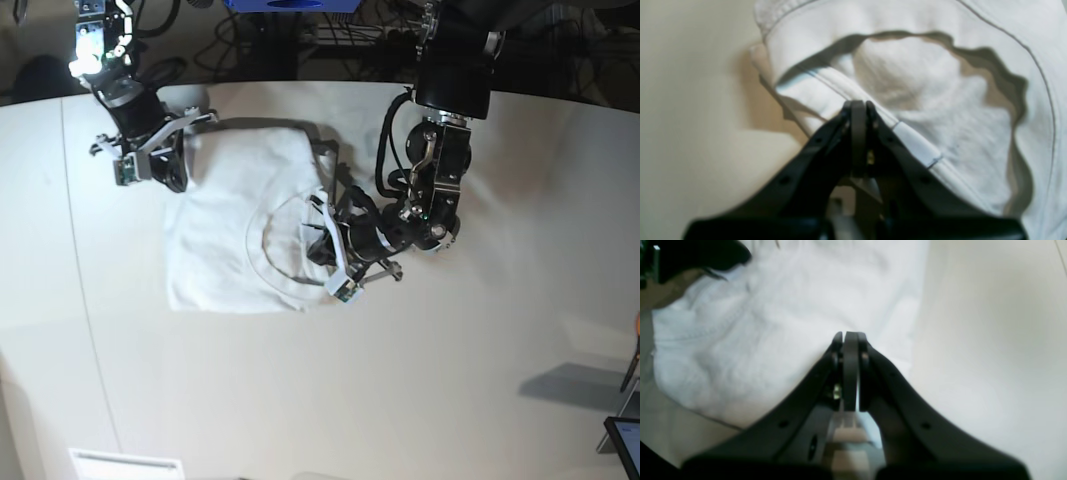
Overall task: Fold the T-shirt properly
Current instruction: 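Hold the shirt with the left gripper and tug its edge with the right gripper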
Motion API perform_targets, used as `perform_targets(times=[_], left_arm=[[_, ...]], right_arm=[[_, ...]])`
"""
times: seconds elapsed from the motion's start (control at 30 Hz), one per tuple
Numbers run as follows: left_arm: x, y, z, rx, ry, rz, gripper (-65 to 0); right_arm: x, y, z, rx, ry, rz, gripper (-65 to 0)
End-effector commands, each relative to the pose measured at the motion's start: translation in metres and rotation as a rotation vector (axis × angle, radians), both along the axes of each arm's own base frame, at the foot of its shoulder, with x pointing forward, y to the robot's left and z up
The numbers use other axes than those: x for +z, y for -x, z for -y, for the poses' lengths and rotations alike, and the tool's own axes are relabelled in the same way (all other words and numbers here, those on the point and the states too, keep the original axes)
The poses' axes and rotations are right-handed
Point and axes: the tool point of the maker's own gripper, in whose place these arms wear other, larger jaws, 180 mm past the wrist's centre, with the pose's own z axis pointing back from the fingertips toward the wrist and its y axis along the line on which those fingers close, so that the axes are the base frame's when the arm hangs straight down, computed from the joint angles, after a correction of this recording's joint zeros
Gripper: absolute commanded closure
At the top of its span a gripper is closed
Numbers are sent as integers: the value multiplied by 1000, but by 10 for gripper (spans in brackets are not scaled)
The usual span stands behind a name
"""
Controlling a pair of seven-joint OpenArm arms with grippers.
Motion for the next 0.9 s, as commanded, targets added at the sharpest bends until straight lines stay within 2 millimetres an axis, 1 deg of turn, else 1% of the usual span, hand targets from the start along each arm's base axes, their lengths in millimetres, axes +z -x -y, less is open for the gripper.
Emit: perform_targets(times=[0.0,0.07,0.1,0.13,0.23,0.3,0.33,0.4,0.43,0.53,0.57,0.6,0.67,0.8,0.87], left_arm=[[10,-7,1,-7,6,31,0],[10,-7,1,-7,6,31,0],[10,-7,1,-7,6,31,0],[10,-7,1,-7,6,31,0],[10,-7,1,-7,6,31,0],[10,-7,1,-7,6,31,0],[10,-7,1,-7,6,31,0],[10,-7,2,-8,6,31,0],[10,-7,2,-10,6,31,0],[9,-6,2,-8,6,28,0],[8,-4,1,-7,6,24,0],[7,-3,1,-7,6,22,0],[7,-3,2,-7,8,22,0],[6,-2,2,-7,8,19,0],[6,-2,2,-7,8,18,0]], right_arm=[[-5,-3,1,-18,-8,-7,-9],[-20,-2,3,-26,-8,-41,-9],[-22,-2,4,-26,-8,-45,-9],[-19,-3,3,-26,-10,-38,-9],[13,-16,0,-13,-6,49,-9],[44,-30,-2,1,5,139,-9],[54,-38,-1,12,16,167,-9],[66,-56,0,28,40,188,-9],[68,-67,1,30,50,185,-9],[70,-92,4,31,67,174,-9],[70,-98,4,31,68,176,-9],[66,-103,4,31,66,166,-9],[50,-109,6,24,60,127,-9],[6,-107,11,9,48,14,-9],[-6,-109,16,-2,46,-5,-9]])
